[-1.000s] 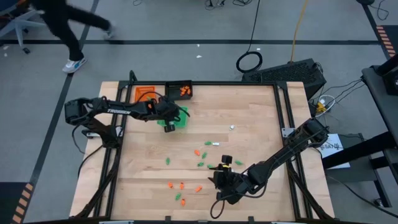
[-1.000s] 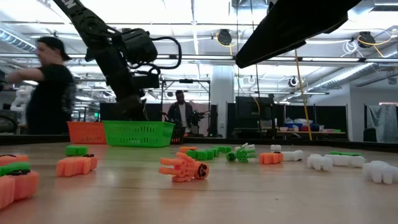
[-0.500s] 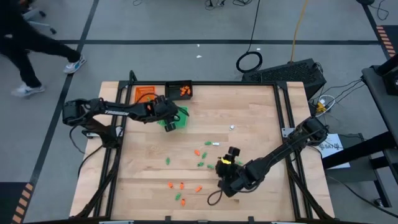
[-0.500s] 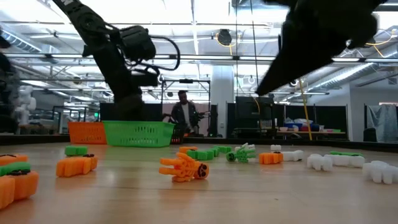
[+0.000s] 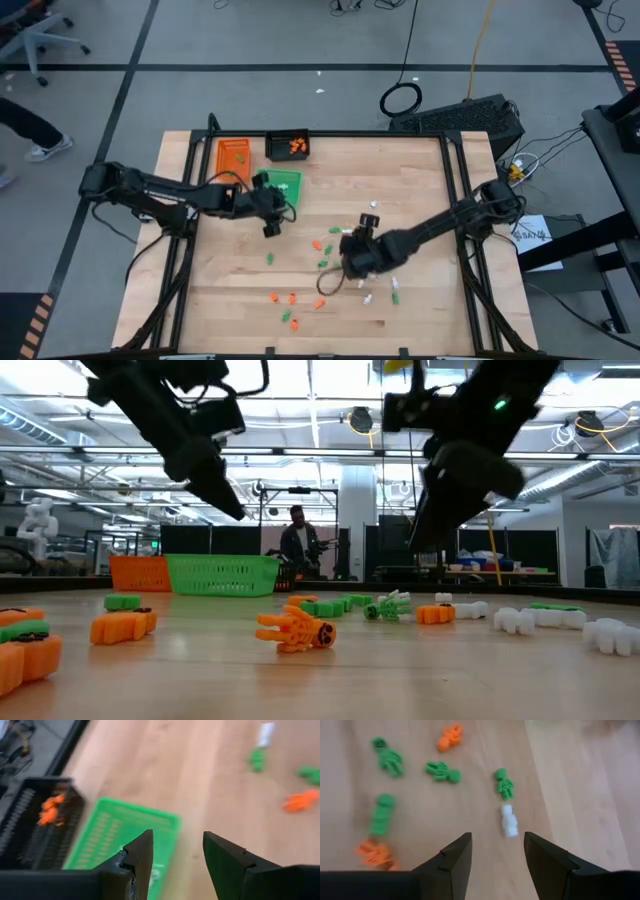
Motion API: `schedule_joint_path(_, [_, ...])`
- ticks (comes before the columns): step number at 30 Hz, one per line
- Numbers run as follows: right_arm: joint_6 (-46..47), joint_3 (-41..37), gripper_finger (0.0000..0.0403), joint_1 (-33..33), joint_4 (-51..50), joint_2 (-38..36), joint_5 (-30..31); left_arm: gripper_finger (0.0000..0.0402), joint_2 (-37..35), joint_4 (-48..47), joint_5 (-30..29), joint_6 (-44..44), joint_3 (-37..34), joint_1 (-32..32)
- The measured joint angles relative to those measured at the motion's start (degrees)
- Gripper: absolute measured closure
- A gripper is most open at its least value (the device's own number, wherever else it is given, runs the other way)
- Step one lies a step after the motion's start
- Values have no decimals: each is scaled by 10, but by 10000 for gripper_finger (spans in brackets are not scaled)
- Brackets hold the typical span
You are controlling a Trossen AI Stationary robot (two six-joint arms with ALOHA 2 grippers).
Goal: Sort Halloween decoration
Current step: Put the white skeleton toy into the green bin
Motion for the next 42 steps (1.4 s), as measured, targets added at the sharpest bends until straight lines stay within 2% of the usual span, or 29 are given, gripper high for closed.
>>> schedule_joint_path(3, [-36, -11, 238, -34, 21, 0, -37, 233, 1, -3, -10, -32, 0, -45])
schedule_joint_path(11, [-98, -61, 238, -100, 113, 0, -118, 233, 7, -21, -79, -99, 0, -153])
schedule_joint_path(28, [-107, -137, 242, -133, 211, -2, -156, 233, 7, -16, -137, -177, 0, -251])
schedule_joint_path(32, [-101, -147, 275, -134, 223, -3, -163, 233, 7, -3, -147, -177, 0, -263])
schedule_joint_path(39, [-93, -151, 383, -134, 234, -2, -167, 233, 8, 35, -158, -179, 0, -279])
schedule_joint_path(42, [-86, -151, 392, -130, 234, -2, -164, 233, 8, 41, -172, -179, 0, -284])
